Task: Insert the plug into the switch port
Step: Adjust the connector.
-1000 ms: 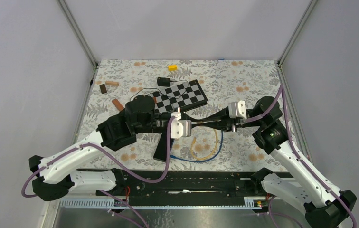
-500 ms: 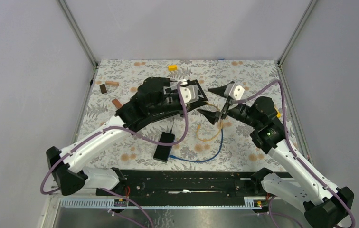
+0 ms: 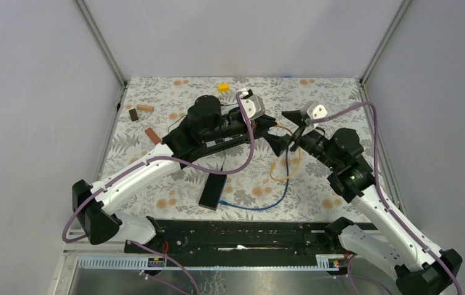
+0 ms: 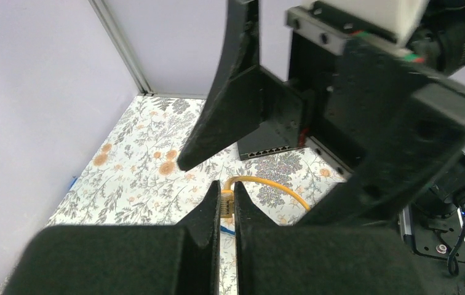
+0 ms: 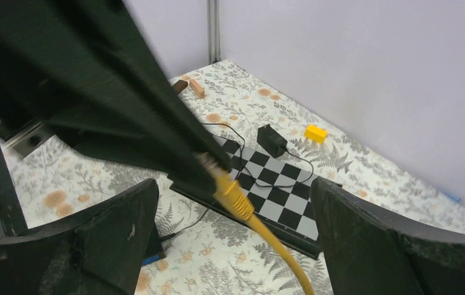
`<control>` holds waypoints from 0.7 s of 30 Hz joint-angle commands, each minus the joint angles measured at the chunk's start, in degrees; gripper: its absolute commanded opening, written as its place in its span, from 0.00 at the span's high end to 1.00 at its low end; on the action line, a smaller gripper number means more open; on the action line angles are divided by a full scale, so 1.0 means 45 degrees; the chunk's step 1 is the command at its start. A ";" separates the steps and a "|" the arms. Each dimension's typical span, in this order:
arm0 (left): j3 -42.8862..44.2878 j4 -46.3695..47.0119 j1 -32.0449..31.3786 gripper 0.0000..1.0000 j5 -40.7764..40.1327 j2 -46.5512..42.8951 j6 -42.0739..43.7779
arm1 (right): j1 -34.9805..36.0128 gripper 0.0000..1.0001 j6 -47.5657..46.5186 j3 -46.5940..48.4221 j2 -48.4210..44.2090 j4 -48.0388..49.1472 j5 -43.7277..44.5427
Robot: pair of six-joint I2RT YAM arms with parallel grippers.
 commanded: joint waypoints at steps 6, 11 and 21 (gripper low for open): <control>0.0682 -0.0610 0.0080 1.00 -0.0423 -0.0785 -0.0149 | 0.0068 0.00 -0.5141 -0.1555 -0.2040 0.0468 -0.2724; 0.0498 -0.1262 0.0076 1.00 -0.0160 -0.1404 -0.0962 | 0.0074 0.00 -0.6087 -0.1905 -0.2158 0.0793 -0.2755; -0.0918 0.0301 0.0077 1.00 -0.0881 -0.3030 -0.4700 | 0.0063 0.00 -0.3632 -0.3150 -0.1366 0.6230 -0.3419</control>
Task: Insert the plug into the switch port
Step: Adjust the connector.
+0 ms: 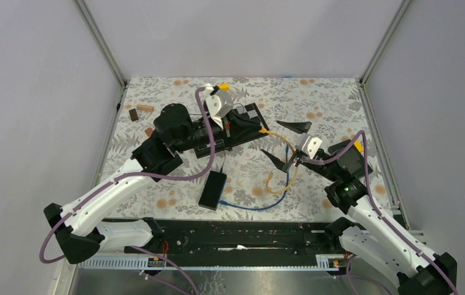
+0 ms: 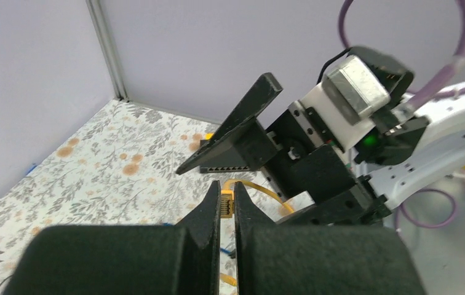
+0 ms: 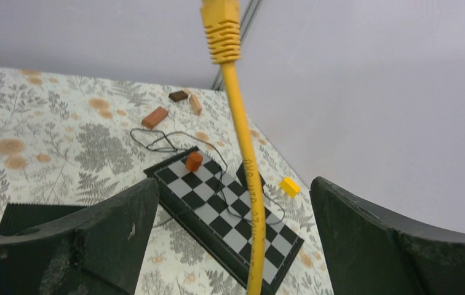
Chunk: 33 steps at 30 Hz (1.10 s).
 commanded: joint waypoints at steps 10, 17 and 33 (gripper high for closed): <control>0.0524 -0.0858 0.0047 1.00 -0.2503 -0.0434 -0.4194 | 0.0087 0.06 0.0887 0.1377 0.1885 0.3092 -0.1891; 0.0369 -0.0741 0.0043 1.00 -0.2986 -0.0533 -0.4554 | 0.0085 0.32 0.1250 0.2071 0.2691 0.3044 -0.2673; 0.0565 -0.0935 0.0076 1.00 -0.3094 -0.0162 -0.4952 | 0.0089 0.98 0.1573 0.1565 0.2207 0.3336 -0.2360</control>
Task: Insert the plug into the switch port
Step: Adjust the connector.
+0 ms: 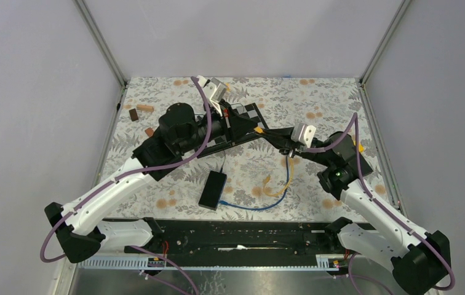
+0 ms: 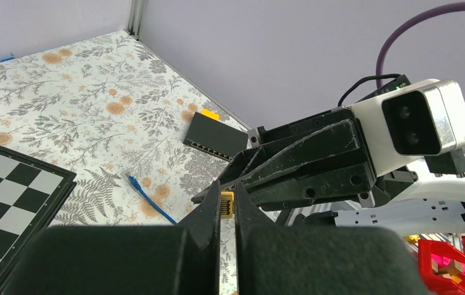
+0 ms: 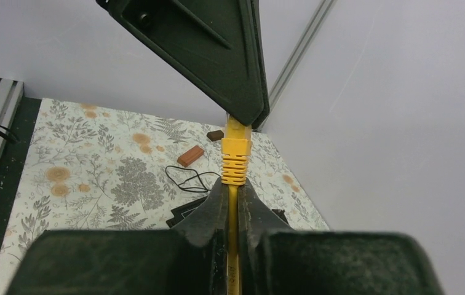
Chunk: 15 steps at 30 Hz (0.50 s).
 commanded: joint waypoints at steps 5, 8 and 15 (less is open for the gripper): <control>0.0342 0.0915 0.0088 0.41 0.0602 -0.0320 0.0623 | 0.0069 1.00 0.0658 0.0040 -0.0593 0.0487 0.0800; 0.0102 0.1456 0.0102 0.12 0.0551 -0.0833 0.1243 | 0.0088 1.00 0.0909 0.0020 -0.0951 0.0107 0.1368; -0.2110 0.5158 0.0128 0.15 0.2098 -0.2812 0.3445 | 0.0063 1.00 0.2521 0.0607 -0.1202 -0.0404 0.0800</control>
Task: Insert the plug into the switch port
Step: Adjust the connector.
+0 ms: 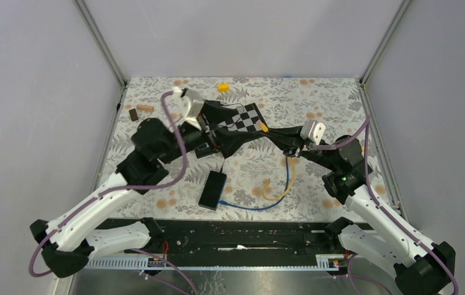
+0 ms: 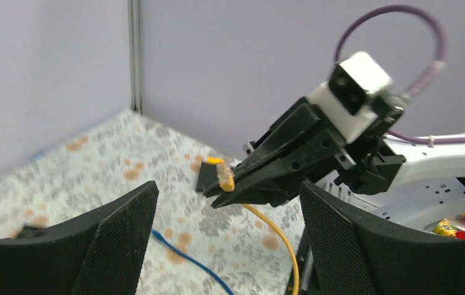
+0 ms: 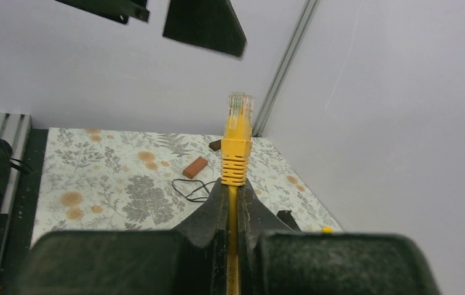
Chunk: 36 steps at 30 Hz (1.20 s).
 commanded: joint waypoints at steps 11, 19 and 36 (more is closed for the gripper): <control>-0.1039 0.3443 0.0051 0.20 0.5580 -0.2269 0.4769 | 0.0071 1.00 0.6436 0.1239 0.0024 0.4125 -0.3750; -0.0146 0.2609 0.0047 0.22 0.7253 -0.1955 0.5515 | 0.0075 1.00 0.8517 0.1824 0.0233 0.6460 -0.4279; 0.0058 0.3564 0.0048 0.23 0.8652 -0.1378 0.4966 | 0.0068 1.00 0.8742 0.2557 -0.0024 0.6818 -0.5578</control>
